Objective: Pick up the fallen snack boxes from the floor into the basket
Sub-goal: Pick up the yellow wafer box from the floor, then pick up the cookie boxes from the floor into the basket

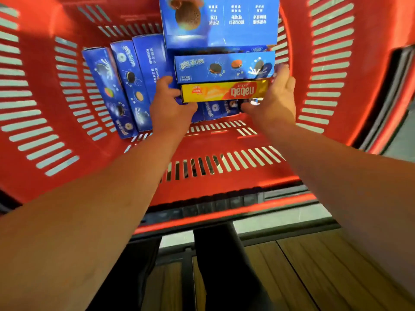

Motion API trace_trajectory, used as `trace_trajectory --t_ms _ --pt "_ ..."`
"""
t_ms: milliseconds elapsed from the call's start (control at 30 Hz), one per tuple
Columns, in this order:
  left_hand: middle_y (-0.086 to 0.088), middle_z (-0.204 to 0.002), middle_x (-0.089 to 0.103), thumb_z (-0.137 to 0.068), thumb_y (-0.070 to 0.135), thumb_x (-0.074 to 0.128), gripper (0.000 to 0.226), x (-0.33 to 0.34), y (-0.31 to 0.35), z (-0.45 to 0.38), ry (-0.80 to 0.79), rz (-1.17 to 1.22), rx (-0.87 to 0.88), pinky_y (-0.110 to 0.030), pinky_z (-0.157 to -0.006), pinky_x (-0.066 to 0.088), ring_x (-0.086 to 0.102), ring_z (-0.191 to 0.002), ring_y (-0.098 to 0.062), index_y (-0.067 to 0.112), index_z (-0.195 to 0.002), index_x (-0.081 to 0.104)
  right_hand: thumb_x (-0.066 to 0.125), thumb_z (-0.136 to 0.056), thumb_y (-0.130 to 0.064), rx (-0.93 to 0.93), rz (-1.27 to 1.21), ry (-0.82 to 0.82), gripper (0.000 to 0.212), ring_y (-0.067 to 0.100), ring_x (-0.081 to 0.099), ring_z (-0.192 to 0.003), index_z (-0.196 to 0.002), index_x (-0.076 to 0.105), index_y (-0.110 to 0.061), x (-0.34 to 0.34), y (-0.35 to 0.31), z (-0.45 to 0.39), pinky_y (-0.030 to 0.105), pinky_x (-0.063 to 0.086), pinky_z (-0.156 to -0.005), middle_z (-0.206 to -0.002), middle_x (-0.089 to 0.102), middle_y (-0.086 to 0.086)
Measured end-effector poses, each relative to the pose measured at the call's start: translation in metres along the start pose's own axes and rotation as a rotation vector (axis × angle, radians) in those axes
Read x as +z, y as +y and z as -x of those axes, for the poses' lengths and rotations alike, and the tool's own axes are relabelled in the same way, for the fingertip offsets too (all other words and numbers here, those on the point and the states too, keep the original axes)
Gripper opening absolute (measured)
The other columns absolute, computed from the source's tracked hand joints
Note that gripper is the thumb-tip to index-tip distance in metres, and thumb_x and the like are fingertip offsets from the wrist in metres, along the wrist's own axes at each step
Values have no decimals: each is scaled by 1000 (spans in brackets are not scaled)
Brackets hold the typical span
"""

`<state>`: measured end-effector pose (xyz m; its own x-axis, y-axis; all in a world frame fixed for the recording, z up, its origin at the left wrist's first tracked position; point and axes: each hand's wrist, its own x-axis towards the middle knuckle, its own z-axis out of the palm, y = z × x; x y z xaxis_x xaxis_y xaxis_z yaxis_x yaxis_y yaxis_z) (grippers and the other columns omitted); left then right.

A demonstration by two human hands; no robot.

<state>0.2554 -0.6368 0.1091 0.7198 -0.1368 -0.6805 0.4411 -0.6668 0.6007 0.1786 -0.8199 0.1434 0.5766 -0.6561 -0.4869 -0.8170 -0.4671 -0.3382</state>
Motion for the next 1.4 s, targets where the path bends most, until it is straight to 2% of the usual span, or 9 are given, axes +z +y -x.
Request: trace_trajectory --t_ms 100,233,333,433,533,733,833,1100,1400 --pt "-2 -130 56 -79 23 72 70 -43 25 36 -70 -58 -10 -30 -91 48 57 -106 -16 19 -141 39 81 -69 -24 -38 65 -44 84 29 51 -112 -139 36 -10 -34 -18 41 33 42 -94 -131 45 10" --pt "2 -130 59 -75 36 70 68 -119 70 106 -134 -192 26 -33 -99 45 58 -112 -16 21 -137 46 82 -67 -36 -128 185 -167 88 30 45 -124 -141 40 -15 -92 -63 109 41 39 -107 -139 42 8" --pt "-2 -125 63 -66 47 62 73 -183 110 175 -155 -296 78 -35 -98 46 60 -112 -22 23 -133 52 79 -67 -41 -264 235 -205 86 33 45 -125 -140 44 -14 -145 -107 166 40 39 -107 -141 42 10" --pt "-5 -127 62 -76 33 71 63 -233 136 241 -113 -343 115 -25 -96 38 57 -117 -23 20 -134 52 78 -65 -42 -417 263 -200 83 38 47 -122 -134 49 -6 -189 -140 215 43 37 -105 -134 48 16" --pt "-4 -128 61 -77 30 72 62 -263 157 290 -91 -314 95 -21 -92 38 57 -117 -23 20 -135 51 64 -63 -59 -525 235 -180 85 43 52 -119 -125 57 -1 -214 -156 243 50 42 -102 -127 56 22" --pt "-9 -130 60 -75 41 70 65 -321 171 389 119 -204 104 -29 -96 40 55 -119 -26 16 -133 54 78 -70 -47 -757 363 -336 89 35 33 -140 -143 44 -10 -266 -213 296 44 28 -117 -151 38 15" --pt "-12 -132 58 -65 55 58 79 -330 167 426 153 -154 85 -31 -99 38 53 -121 -27 13 -132 54 78 -70 -49 -887 431 -361 91 36 33 -139 -143 43 -9 -269 -235 313 44 28 -117 -149 39 15" --pt "-2 -150 39 -86 34 68 68 -363 80 502 461 -9 -163 -23 -108 24 37 -137 -19 19 -146 37 77 -63 -52 -1320 640 -449 88 42 49 -120 -131 53 -2 -227 -305 383 45 37 -108 -129 52 20" --pt "-2 -152 35 -87 37 65 70 -412 -48 590 771 234 -450 -28 -112 23 33 -139 -19 18 -147 34 81 -65 -50 -1777 859 -540 94 37 37 -137 -142 45 -9 -121 -404 525 41 29 -114 -149 40 15"
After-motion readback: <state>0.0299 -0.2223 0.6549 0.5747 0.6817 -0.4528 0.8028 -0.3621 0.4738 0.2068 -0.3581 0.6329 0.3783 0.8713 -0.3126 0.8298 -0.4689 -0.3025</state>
